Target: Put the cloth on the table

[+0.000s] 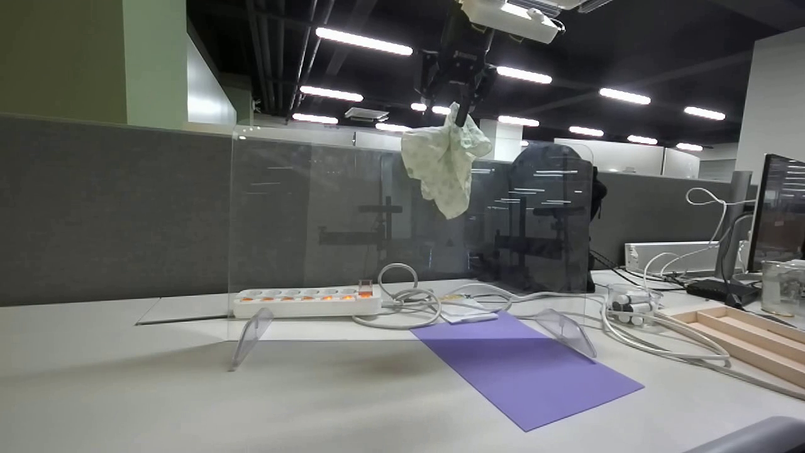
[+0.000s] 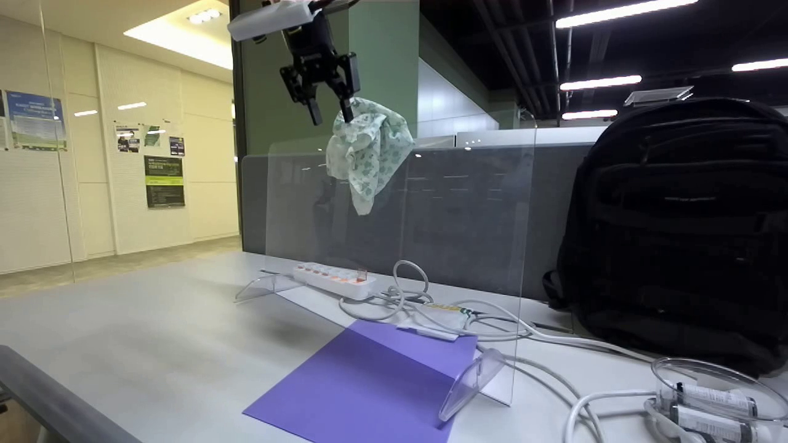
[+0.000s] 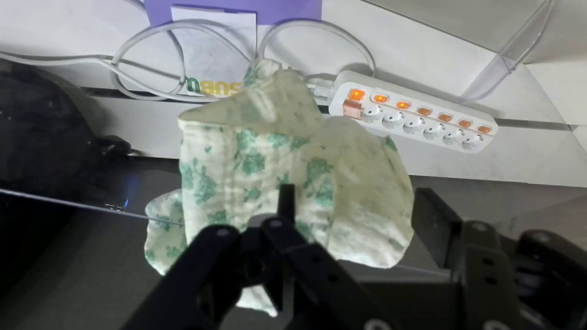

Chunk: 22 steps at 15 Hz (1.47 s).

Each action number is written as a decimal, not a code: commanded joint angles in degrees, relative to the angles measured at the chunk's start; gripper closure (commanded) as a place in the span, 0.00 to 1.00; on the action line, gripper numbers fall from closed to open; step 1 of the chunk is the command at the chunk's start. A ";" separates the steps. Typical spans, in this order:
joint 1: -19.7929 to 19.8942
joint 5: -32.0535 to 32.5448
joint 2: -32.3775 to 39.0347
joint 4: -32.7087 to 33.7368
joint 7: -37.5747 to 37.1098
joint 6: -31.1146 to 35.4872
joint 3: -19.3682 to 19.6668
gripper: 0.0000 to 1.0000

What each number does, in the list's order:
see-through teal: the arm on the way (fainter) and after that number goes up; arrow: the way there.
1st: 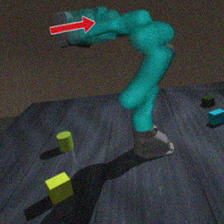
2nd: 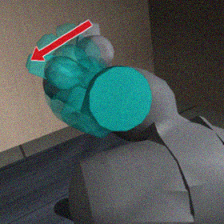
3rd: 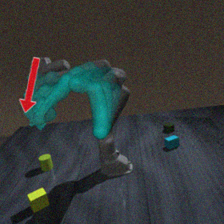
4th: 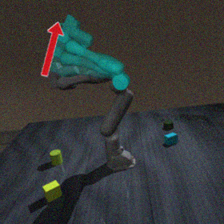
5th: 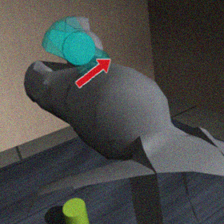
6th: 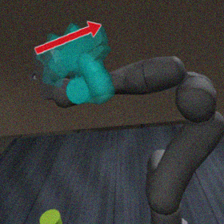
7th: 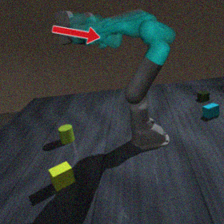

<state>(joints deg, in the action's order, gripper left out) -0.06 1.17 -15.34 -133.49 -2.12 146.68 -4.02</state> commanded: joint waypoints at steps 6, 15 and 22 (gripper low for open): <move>0.82 1.94 -1.44 0.67 -1.85 -1.05 0.43 0.96; -0.20 -1.81 -6.05 0.81 0.58 -17.47 1.45 1.00; -3.98 -3.17 -11.02 -0.03 5.85 -39.72 1.09 1.00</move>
<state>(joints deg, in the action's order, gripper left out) -3.08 -1.41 -25.33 -133.40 2.42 112.11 -3.37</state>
